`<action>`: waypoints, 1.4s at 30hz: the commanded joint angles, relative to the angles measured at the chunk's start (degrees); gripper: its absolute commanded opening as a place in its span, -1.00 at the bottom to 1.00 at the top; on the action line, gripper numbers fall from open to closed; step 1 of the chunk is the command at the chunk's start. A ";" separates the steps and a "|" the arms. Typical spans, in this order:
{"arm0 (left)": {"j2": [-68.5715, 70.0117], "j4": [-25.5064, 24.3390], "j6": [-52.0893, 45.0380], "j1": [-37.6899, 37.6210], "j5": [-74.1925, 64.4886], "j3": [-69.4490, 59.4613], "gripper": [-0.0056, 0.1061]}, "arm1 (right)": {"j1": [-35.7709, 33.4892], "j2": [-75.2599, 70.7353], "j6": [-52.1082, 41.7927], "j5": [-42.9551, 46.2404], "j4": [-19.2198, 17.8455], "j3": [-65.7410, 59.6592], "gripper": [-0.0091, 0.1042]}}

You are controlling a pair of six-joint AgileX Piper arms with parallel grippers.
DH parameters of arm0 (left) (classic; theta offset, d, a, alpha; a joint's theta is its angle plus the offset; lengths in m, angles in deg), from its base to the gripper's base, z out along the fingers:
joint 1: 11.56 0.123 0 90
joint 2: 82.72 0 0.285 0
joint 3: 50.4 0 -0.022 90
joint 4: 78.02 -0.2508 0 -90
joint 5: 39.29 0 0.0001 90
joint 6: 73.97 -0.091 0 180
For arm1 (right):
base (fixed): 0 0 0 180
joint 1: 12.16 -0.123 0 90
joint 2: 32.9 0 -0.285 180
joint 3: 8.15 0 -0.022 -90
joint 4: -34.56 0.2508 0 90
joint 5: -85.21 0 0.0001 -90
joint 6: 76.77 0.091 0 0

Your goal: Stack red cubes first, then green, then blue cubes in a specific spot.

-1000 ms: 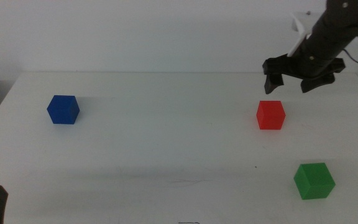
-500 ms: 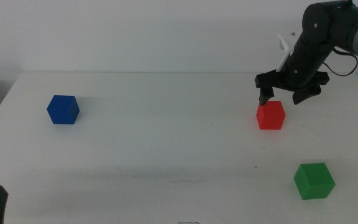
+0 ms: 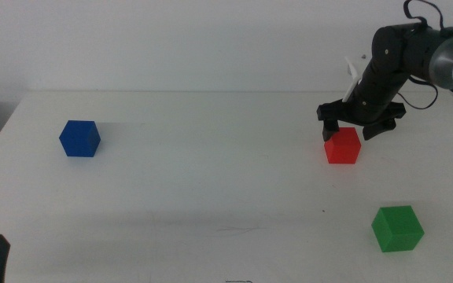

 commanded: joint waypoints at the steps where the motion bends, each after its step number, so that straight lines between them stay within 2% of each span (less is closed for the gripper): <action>1: 1.19 0.41 0.18 -0.32 4.95 0.15 0.77 | 0.44 -2.96 0.43 1.70 -0.69 1.95 0.80; 5: 1.19 0.41 0.18 -0.32 4.95 0.15 0.77 | 0.44 -2.43 1.63 2.29 -0.82 1.95 0.66; 8: 1.19 0.41 0.18 -0.32 4.95 0.15 0.77 | 0.44 -2.43 2.30 2.64 -0.96 1.95 0.33; 10: 1.19 0.41 0.18 -0.32 4.95 0.15 0.77 | 0.44 -2.43 3.10 2.50 -0.96 1.95 -0.05; 13: 1.19 0.41 0.18 -0.32 4.95 0.15 0.77 | 0.39 -2.56 3.90 2.10 -0.96 1.95 -0.74; 14: 1.19 0.41 0.18 -0.32 4.95 0.15 0.77 | 0.34 -2.79 3.97 1.93 -0.96 1.95 -0.86; 17: 1.19 0.41 0.18 -0.32 4.95 0.15 0.77 | -0.15 -4.09 4.53 1.12 -1.68 1.82 -0.86; 23: 1.19 0.41 0.18 -0.32 4.95 0.15 0.77 | -4.14 -12.06 11.89 1.95 -8.87 -5.95 -0.86; 25: 1.19 0.41 0.18 -0.32 4.95 0.15 0.77 | -6.25 -15.72 14.48 2.49 -10.16 -9.88 -0.86; 30: 1.19 0.41 0.18 -0.32 4.95 0.15 0.77 | -11.65 -20.16 19.42 2.03 -9.84 -13.04 -0.86; 37: 1.19 0.41 0.18 -0.32 4.95 0.15 0.77 | -22.31 -19.35 28.19 4.87 -10.75 -12.52 -0.86; 42: 1.19 0.41 0.18 -0.32 4.95 0.15 0.77 | -26.53 -17.37 33.50 5.60 -10.78 -12.12 -0.86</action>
